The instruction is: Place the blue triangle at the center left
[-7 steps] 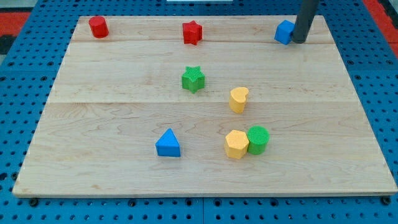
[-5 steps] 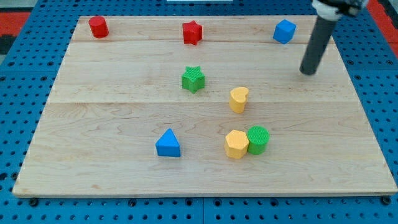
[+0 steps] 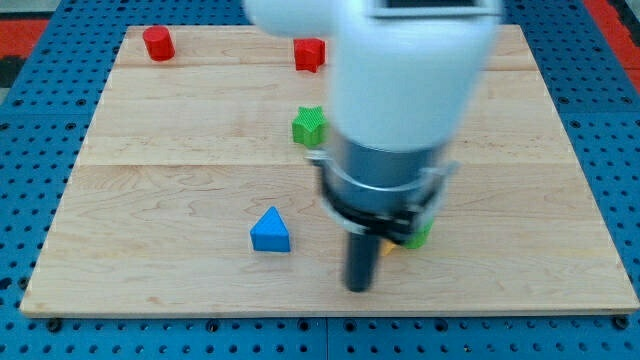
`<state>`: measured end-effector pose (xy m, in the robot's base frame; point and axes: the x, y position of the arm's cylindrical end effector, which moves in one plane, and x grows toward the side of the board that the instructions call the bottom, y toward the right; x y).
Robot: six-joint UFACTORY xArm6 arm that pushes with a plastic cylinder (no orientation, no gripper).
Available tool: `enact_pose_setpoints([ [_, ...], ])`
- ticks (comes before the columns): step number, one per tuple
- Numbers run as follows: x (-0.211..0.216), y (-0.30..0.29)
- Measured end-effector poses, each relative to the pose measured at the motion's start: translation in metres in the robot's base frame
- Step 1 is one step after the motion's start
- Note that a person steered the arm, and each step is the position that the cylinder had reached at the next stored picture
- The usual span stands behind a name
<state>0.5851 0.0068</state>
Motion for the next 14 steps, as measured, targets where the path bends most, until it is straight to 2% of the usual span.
enact_pose_setpoints([
  [3, -0.077, -0.149],
  [4, -0.091, -0.171],
  [7, -0.087, -0.087],
  [8, -0.097, -0.073],
  [9, -0.102, -0.088],
  [10, -0.104, -0.128],
  [11, -0.080, -0.089],
  [12, -0.095, -0.046],
  [13, -0.134, -0.061],
  [14, -0.137, -0.110],
])
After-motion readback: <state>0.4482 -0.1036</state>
